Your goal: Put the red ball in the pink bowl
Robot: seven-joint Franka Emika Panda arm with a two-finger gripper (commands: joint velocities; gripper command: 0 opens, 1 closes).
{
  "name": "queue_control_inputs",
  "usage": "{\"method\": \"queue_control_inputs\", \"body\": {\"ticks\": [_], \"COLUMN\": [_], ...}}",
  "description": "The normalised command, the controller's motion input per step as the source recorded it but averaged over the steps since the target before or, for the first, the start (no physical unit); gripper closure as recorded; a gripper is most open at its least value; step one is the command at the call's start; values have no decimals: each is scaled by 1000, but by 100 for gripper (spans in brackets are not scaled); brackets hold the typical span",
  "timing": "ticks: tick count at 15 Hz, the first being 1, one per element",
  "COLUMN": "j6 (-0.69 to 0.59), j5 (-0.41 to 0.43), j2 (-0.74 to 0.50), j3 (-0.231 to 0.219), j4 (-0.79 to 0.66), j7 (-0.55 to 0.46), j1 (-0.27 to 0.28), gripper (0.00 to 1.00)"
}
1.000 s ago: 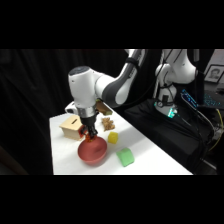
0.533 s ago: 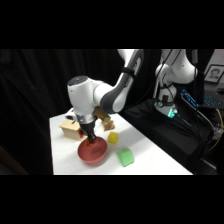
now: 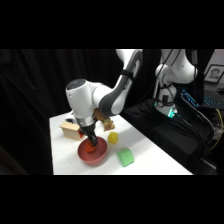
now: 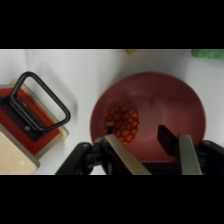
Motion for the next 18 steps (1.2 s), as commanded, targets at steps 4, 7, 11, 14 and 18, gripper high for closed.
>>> {"method": "queue_control_inputs", "body": {"ticks": [4, 7, 11, 14, 18], "j6": [-285, -297, -304, -312, -242], "j5": [27, -12, -11, 17, 94], "j2": [-163, -276, -312, -271, -217], "j3": [10, 11, 38, 31, 38], "j4": [56, -27, -39, 15, 30], "j7": [-83, -30, -65, -41, -39], "j1": [41, 68, 37, 2, -41], "gripper": [0, 0, 0, 0, 0]}}
